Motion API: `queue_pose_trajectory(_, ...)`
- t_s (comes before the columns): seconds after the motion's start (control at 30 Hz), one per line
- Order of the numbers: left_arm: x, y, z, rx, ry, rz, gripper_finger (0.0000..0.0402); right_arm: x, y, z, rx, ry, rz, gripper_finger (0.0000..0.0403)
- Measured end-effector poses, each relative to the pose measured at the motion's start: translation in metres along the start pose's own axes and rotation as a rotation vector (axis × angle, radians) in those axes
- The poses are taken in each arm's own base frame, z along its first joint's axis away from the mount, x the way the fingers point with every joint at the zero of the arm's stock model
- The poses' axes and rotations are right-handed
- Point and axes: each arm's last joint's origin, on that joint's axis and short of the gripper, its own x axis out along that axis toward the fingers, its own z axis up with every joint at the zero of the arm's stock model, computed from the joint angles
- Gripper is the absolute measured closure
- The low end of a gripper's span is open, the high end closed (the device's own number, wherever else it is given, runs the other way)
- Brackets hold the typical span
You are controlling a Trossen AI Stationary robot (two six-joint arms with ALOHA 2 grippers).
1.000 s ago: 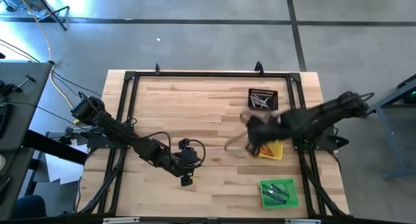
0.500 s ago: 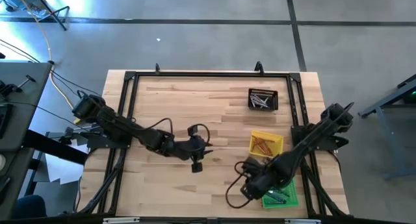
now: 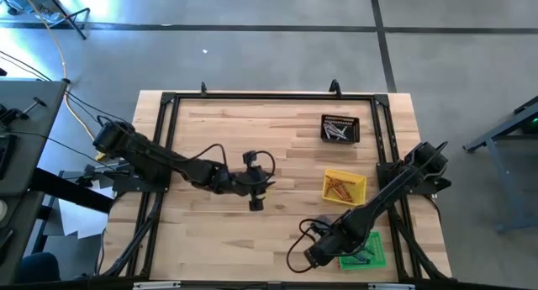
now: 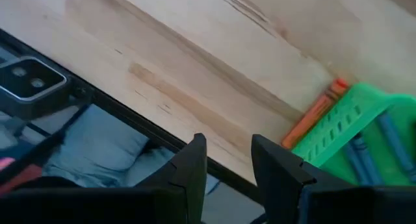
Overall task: Sort crayons
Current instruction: Put the orange crayon into the yellow basket
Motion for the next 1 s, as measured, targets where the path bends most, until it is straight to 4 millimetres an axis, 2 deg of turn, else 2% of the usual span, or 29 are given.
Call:
queue_pose_trajectory(0.3,0.007,0.020,0.002,0.002,0.012,0.030,0.0314,0.005,-0.001,-0.003,0.065,-0.006,-0.014,0.0286)
queue_pose_trajectory(0.43,0.010,0.025,0.000,-0.001,0.034,-0.013,0.0314,0.008,-0.004,-0.002,0.102,-0.015,-0.054,0.0286)
queue_pose_trajectory(0.8,0.011,0.027,-0.005,0.009,0.083,-0.026,0.0314,0.036,-0.009,0.000,0.110,0.065,-0.188,0.0286)
queue_pose_trajectory(1.0,0.011,0.027,-0.005,0.010,0.083,-0.026,0.0314,0.041,-0.013,0.001,0.115,0.056,-0.232,0.0286)
